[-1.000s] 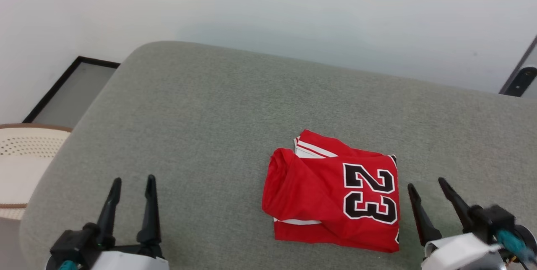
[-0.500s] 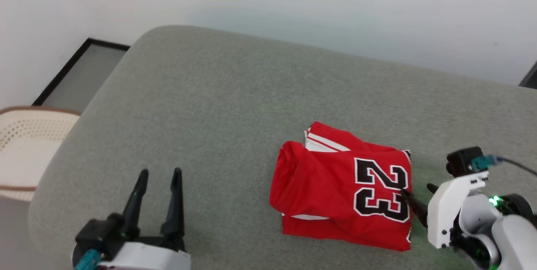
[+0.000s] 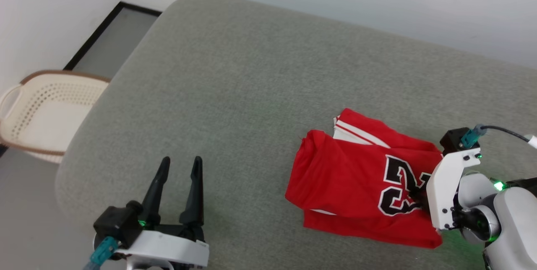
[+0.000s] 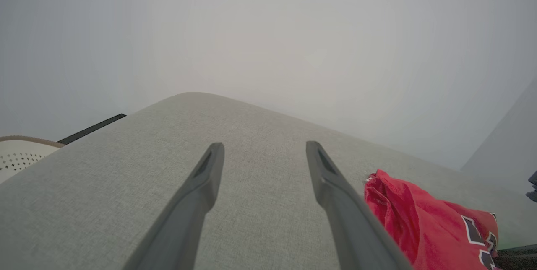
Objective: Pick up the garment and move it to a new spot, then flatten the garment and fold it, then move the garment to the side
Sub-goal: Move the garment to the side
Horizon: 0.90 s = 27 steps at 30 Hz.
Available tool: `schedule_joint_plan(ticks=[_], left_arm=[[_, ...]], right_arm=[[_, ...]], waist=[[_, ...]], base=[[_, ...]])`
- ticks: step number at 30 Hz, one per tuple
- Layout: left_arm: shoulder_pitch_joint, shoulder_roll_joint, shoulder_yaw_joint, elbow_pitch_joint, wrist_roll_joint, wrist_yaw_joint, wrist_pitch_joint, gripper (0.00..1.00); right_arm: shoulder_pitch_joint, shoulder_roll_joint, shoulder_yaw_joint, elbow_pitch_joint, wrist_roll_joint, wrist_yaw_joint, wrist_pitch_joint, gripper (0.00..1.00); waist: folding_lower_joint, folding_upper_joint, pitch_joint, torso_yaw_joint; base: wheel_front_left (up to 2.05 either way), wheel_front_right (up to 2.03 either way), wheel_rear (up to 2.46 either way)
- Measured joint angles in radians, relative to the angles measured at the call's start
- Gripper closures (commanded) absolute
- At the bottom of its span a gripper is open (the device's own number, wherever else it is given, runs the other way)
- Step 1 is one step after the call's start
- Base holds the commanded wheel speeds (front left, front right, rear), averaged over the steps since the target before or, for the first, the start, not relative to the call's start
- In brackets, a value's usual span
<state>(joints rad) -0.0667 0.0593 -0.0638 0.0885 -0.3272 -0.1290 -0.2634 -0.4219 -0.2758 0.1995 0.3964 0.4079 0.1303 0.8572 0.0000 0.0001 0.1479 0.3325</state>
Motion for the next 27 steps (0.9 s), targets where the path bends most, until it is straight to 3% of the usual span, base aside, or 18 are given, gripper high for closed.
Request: schedule_joint_plan(ticks=[1, 2, 3, 13, 27], left_arm=[[-0.003, -0.001, -0.002, 0.002, -0.002, 0.0, 0.0, 0.0], [-0.007, -0.002, -0.005, 0.005, -0.006, 0.0, 0.0, 0.0], [-0.009, -0.003, -0.007, 0.007, -0.007, 0.0, 0.0, 0.0], [-0.009, -0.007, 0.004, 0.014, -0.014, 0.0, 0.0, 0.0], [-0.038, 0.017, -0.01, -0.016, -0.006, 0.0, 0.0, 0.0]], right_arm=[[-0.004, 0.002, -0.001, -0.001, -0.008, 0.0, 0.003, 0.07], [-0.009, 0.007, -0.009, 0.002, -0.014, 0.0, 0.004, 0.69], [-0.012, 0.007, -0.008, 0.001, -0.022, 0.0, 0.004, 1.0], [-0.016, 0.013, -0.04, -0.026, 0.008, 0.0, 0.004, 1.0], [-0.058, -0.08, -0.133, -0.021, 0.054, 0.0, -0.05, 1.0]], waist=[[0.0, 0.0, 0.005, 0.006], [0.0, 0.0, 0.009, 0.013], [0.0, 0.0, 0.013, 0.019], [0.0, 0.0, 0.015, 0.028], [0.0, 0.0, 0.026, -0.084]], base=[[0.0, 0.0, 0.0], [0.0, 0.0, 0.0], [0.0, 0.0, 0.0], [0.0, 0.0, 0.0], [0.0, 0.0, 0.0]])
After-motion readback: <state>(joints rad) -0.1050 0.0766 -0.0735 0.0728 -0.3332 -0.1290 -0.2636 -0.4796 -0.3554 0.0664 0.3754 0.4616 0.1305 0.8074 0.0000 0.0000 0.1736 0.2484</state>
